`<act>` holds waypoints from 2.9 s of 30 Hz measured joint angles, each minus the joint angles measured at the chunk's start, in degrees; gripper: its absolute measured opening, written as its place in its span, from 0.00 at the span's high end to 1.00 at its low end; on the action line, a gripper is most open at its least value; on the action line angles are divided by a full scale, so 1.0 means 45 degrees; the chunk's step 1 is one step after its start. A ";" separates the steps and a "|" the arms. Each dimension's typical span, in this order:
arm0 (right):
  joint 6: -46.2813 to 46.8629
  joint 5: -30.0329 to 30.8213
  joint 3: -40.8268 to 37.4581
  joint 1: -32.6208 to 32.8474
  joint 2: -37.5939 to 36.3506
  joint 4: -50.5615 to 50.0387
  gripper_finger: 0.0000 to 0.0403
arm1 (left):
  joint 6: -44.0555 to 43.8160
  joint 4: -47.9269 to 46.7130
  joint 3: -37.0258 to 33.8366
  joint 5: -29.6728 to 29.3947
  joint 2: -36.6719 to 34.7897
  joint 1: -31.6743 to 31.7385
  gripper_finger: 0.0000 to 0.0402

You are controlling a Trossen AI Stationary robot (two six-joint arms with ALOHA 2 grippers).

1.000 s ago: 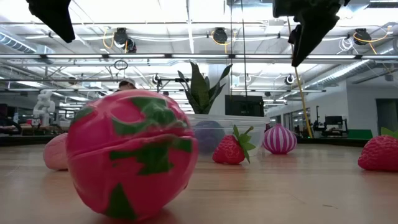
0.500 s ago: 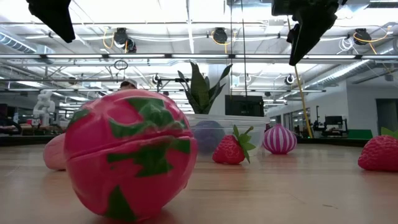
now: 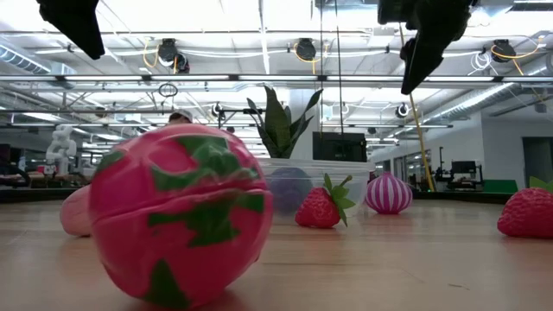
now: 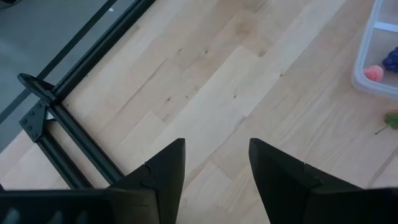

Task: Pick and placing Produce into tupperware
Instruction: Put the onion into the transparent bin

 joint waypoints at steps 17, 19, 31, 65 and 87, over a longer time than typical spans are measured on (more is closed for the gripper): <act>-0.0648 -0.0735 -0.0010 0.0000 0.2311 0.0375 0.21 | 0.0010 0.0079 0.0000 0.0102 0.0004 -0.0001 0.54; -0.0817 -0.0735 -0.0010 0.0000 0.2556 0.0537 0.21 | 0.0019 0.0078 0.0000 0.0102 0.0005 0.0000 0.54; -0.1822 -0.0737 -0.0010 0.0000 0.3423 0.1572 0.21 | 0.0021 0.0078 0.0000 0.0112 0.0005 -0.0003 0.54; -0.1608 -0.0552 -0.0005 -0.0170 0.3421 0.2504 0.21 | 0.0025 0.0078 0.0000 0.0151 0.0001 0.0000 0.54; -0.0037 -0.0388 -0.1291 -0.0429 0.3416 0.2705 0.21 | 0.0019 0.0250 0.0000 0.0146 0.0005 -0.0005 0.54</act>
